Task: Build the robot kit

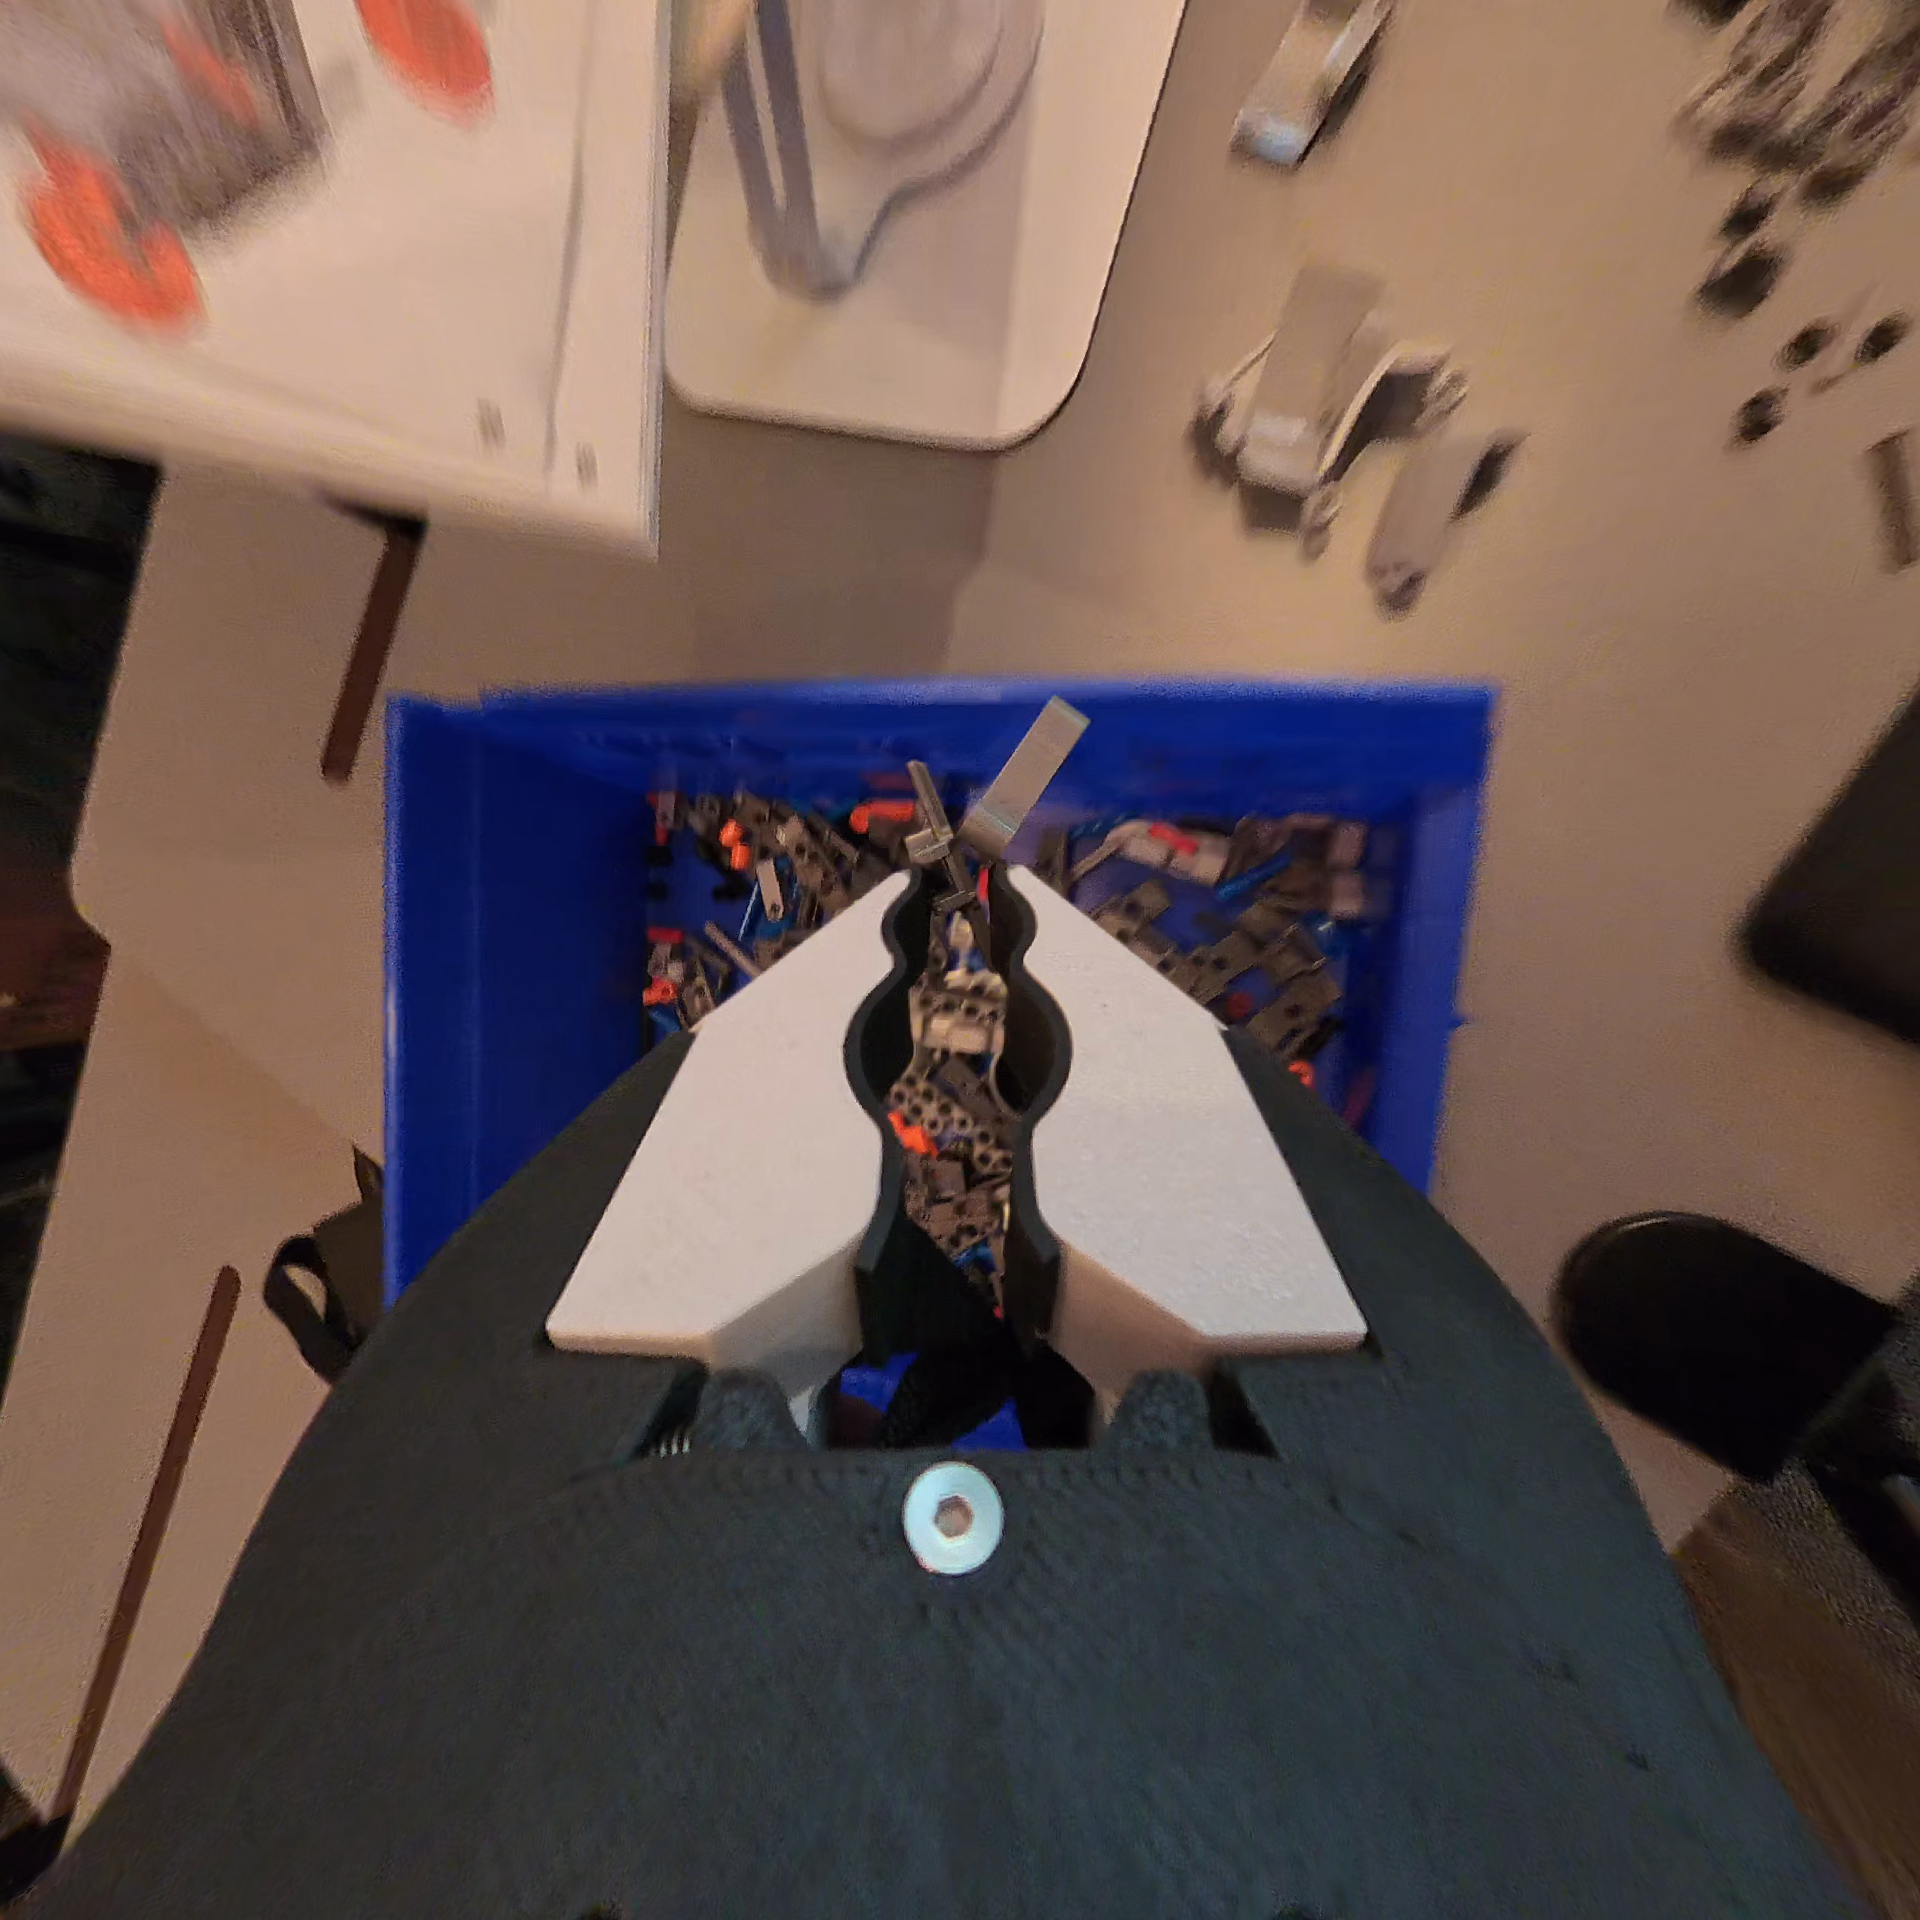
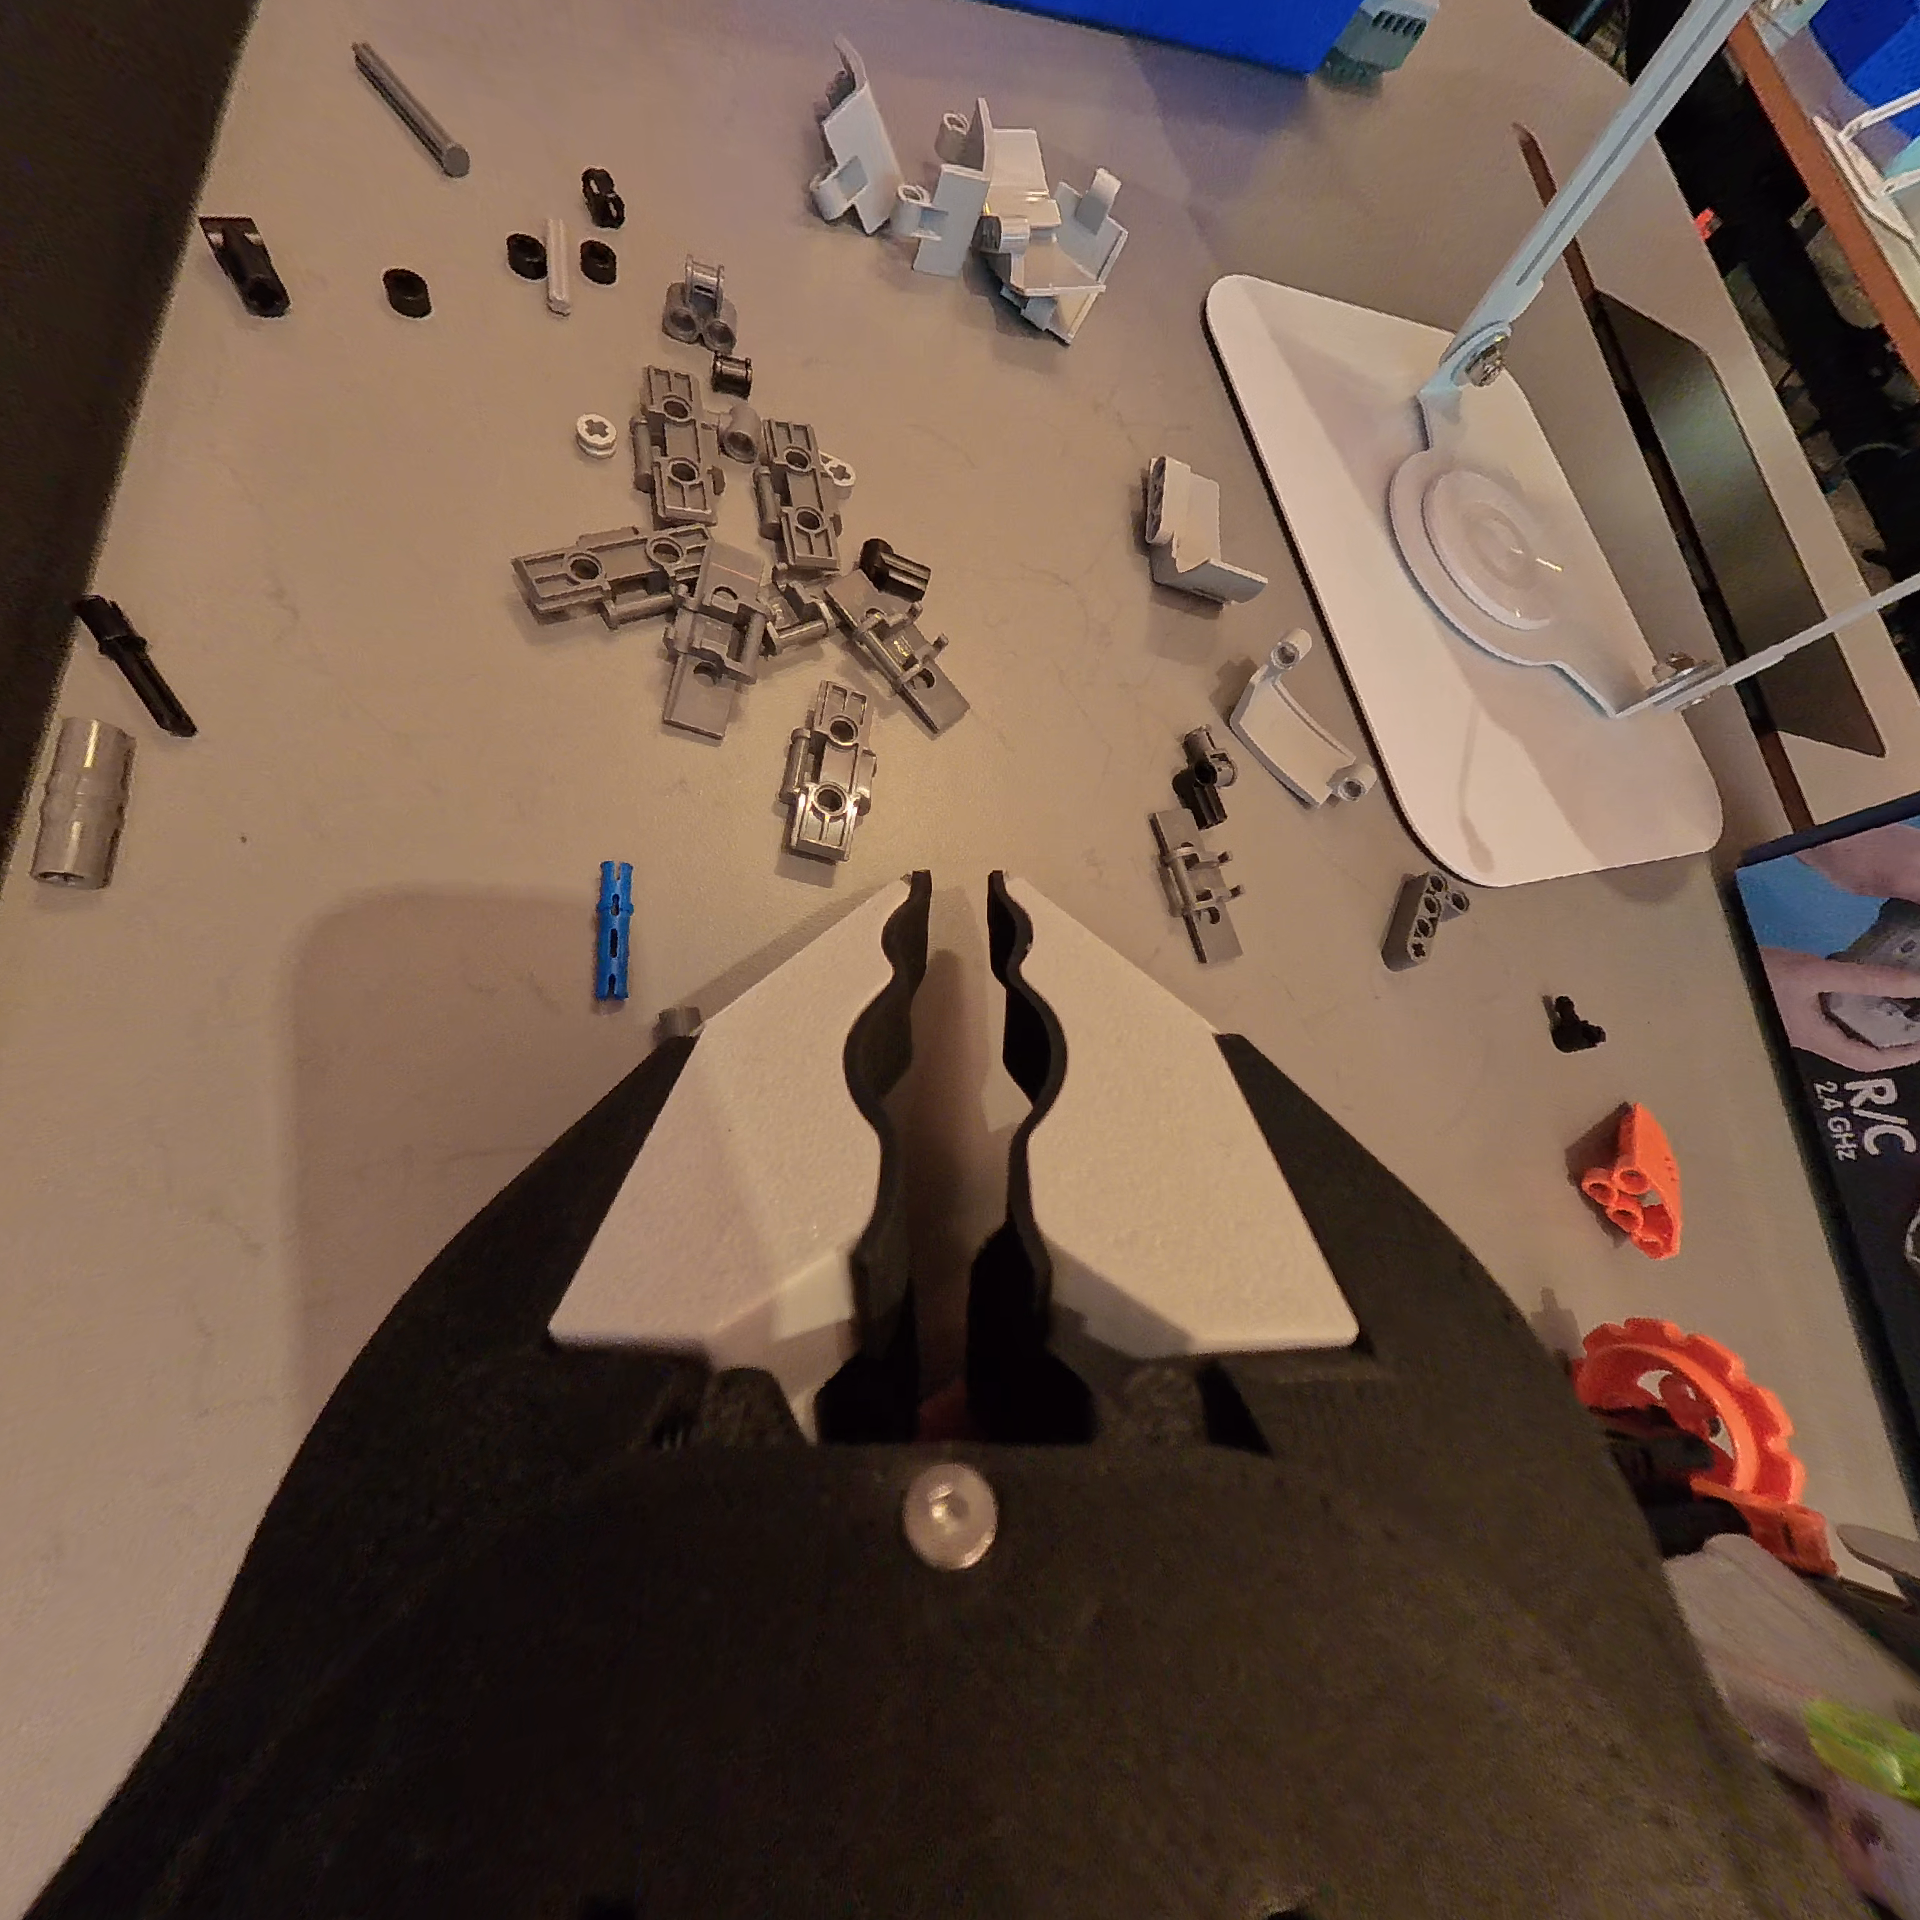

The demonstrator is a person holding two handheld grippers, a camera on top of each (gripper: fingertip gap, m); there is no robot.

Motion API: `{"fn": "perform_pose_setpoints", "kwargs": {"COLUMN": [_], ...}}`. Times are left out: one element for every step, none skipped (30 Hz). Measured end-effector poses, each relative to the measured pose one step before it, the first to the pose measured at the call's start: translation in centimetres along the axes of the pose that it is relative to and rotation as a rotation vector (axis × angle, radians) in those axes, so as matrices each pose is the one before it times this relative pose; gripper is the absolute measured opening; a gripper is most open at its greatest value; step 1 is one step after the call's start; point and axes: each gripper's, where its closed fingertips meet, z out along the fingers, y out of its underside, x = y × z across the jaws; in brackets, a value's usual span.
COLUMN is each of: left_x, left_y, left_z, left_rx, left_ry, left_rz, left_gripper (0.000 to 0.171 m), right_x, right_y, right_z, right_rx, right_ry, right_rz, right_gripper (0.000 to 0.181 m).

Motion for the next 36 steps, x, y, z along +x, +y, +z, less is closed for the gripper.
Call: {"fn": "perform_pose_setpoints", "kwargs": {"left_x": [0.639, 0.698, 0.903, 1.429, 1.503, 1.508, 1.994, 1.466, 0.743, 1.375, 1.159, 0.225, 0.439, 0.496, -0.194, -0.067, 0.509, 0.083, -0.23, -0.287, -0.095, -0.034, -0.174, -0.042, -0.1, -0.408, -0.538, -0.79, -1.443, -2.15, -2.554, -2.887, -3.447, -3.41, -2.61, -2.437], "left_y": [-1.557, -1.743, -1.794, -1.72, -1.697, -1.701, -1.349, -0.696, -0.548, -0.82, -0.718, -0.315, -0.085, -0.043, 0.01, 0.001, -0.245, -0.049, 0.165, 0.119, 0.064, 0.029, -0.002, -0.052, 0.037, -0.021, -0.104, 0.046, 0.519, 0.84, 1.125, 1.304, 1.406, 1.699, 1.947, 1.714], "left_z": [-0.884, -0.557, -0.164, 0.263, 0.726, 1.268, 1.815, 2.213, 2.179, 2.054, 1.94, 1.677, 1.459, 1.214, 0.863, 0.6, 0.435, 0.328, 0.149, -0.142, -0.373, -0.54, -0.801, -1.155, -1.469, -1.732, -1.975, -2.129, -2.162, -2.137, -1.95, -1.617, -1.219, -0.594, 0.14, 0.662], "left_rx": [0.0297, 0.0291, 0.02182, 0.01096, 0.00828, 0.01402, 0.00811, -0.01513, -0.01651, 0.00888, 0.01291, -0.00298, -0.0085, -0.0022, 0.00025, 0.00512, 0.02162, 0.00562, -0.00782, -0.00335, 0.00227, 0.00395, 0.00715, 0.00875, 0.00119, 0.01026, 0.02597, 0.02262, 0.00061, -0.00748, -0.01098, -0.01028, -0.00883, -0.02449, -0.04406, -0.04209], "left_ry": [0.0116, 0.0048, 0.006, 0.0273, 0.0246, 0.0257, 0.0596, 0.0297, -0.0051, 0.0484, 0.0466, -0.0045, 0.0152, 0.024, -0.0208, -0.0159, 0.0204, -0.0022, -0.021, -0.0204, 0.0001, 0.0103, -0.0039, -0.0028, -0.0056, -0.0143, -0.0081, -0.0155, -0.0442, -0.0683, -0.0662, -0.0654, -0.0854, -0.0701, -0.0153, -0.0101], "left_rz": [0.0107, 0.0153, 0.0168, 0.0258, 0.0296, 0.0103, -0.0007, 0.0205, 0.0238, -0.0168, -0.0247, -0.0023, -0.0065, -0.0206, -0.0079, 0.0024, -0.0067, -0.0147, 0.0, 0.0083, -0.0008, -0.017, -0.0076, 0.0152, 0.0151, 0.0003, -0.0166, -0.0193, -0.0188, -0.0249, -0.0439, -0.0544, -0.0566, -0.0668, -0.0891, -0.0862], "left_gripper": [0.01, 0.01, 0.01, 0.011, 0.01, 0.011, 0.011, 0.011, 0.011, 0.011, 0.011, 0.011, 0.011, 0.011, 0.011, 0.011, 0.015, 0.025, 0.031, 0.036, 0.041, 0.044, 0.045, 0.045, 0.044, 0.041, 0.038, 0.037, 0.036, 0.035, 0.035, 0.036, 0.036, 0.038, 0.046, 0.056], "right_x": [-0.011, -0.013, -0.008, -0.015, -0.011, -0.027, -0.04, -0.05, -0.059, -0.047, -0.033, -0.023, 0.001, 0.018, 0.002, 0.003, 0.001, 0.014, 0.012, 0.003, 0.009, 0.001, 0.01, 0.017, 0.025, 0.028, 0.034, 0.029, 0.041, 0.026, 0.027, 0.001, 0.0, -0.012, -0.011, -0.018], "right_y": [0.004, -0.001, -0.002, 0.003, -0.004, 0.006, 0.014, 0.005, 0.007, 0.019, 0.018, 0.006, -0.001, 0.011, -0.004, -0.003, -0.021, -0.003, -0.011, -0.011, -0.019, -0.015, -0.001, -0.001, -0.015, -0.01, 0.004, -0.001, -0.016, -0.002, -0.013, 0.013, 0.007, 0.006, 0.016, 0.021], "right_z": [0.007, -0.002, -0.004, 0.005, 0.007, 0.001, -0.005, -0.001, 0.012, 0.027, 0.001, -0.002, 0.001, 0.006, -0.007, -0.004, -0.005, 0.009, -0.004, -0.018, -0.012, -0.017, -0.009, -0.011, -0.026, -0.005, -0.01, 0.005, -0.01, 0.005, 0.006, 0.008, 0.012, 0.004, 0.028, 0.02], "right_rx": [-0.0007, -0.0004, 0.0002, -0.0002, -0.0007, -0.0008, -0.0009, -0.0012, -0.0019, -0.0022, -0.0018, -0.0004, 0.0001, -0.0008, -0.0002, 0.0012, 0.0009, 0.0007, 0.0012, 0.0017, 0.0018, 0.001, 0.0005, 0.001, 0.0015, 0.0011, 0.0006, 0.001, 0.0014, 0.001, 0.0003, -0.0004, -0.0009, -0.0013, -0.002, -0.0023], "right_ry": [0.0001, -0.0003, -0.0004, -0.0003, -0.0005, -0.0005, -0.0005, -0.0006, -0.0009, -0.0008, -0.0005, -0.0004, 0.0001, 0.0006, 0.0001, -0.0003, -0.0008, -0.0012, -0.0012, -0.0011, -0.0006, -0.0004, -0.0002, 0.0001, 0.0004, 0.0003, -0.0001, 0.0, 0.0, -0.0002, -0.0003, -0.0001, 0.0005, 0.0006, 0.0008, 0.0008], "right_rz": [-0.0011, -0.0006, -0.0008, -0.0008, -0.0006, -0.0012, -0.0023, -0.0035, -0.0045, -0.0042, -0.0027, -0.0011, 0.0001, 0.001, 0.0005, 0.0001, 0.0012, 0.0021, 0.0022, 0.002, 0.0016, 0.0011, 0.0009, 0.0013, 0.0023, 0.003, 0.0031, 0.003, 0.0028, 0.0028, 0.002, 0.0005, -0.0008, -0.0018, -0.0025, -0.0028], "right_gripper": [0.009, 0.009, 0.009, 0.009, 0.009, 0.009, 0.009, 0.009, 0.009, 0.009, 0.009, 0.009, 0.009, 0.009, 0.009, 0.009, 0.009, 0.009, 0.009, 0.009, 0.009, 0.009, 0.009, 0.009, 0.009, 0.009, 0.009, 0.009, 0.009, 0.009, 0.009, 0.009, 0.009, 0.009, 0.009, 0.009]}}
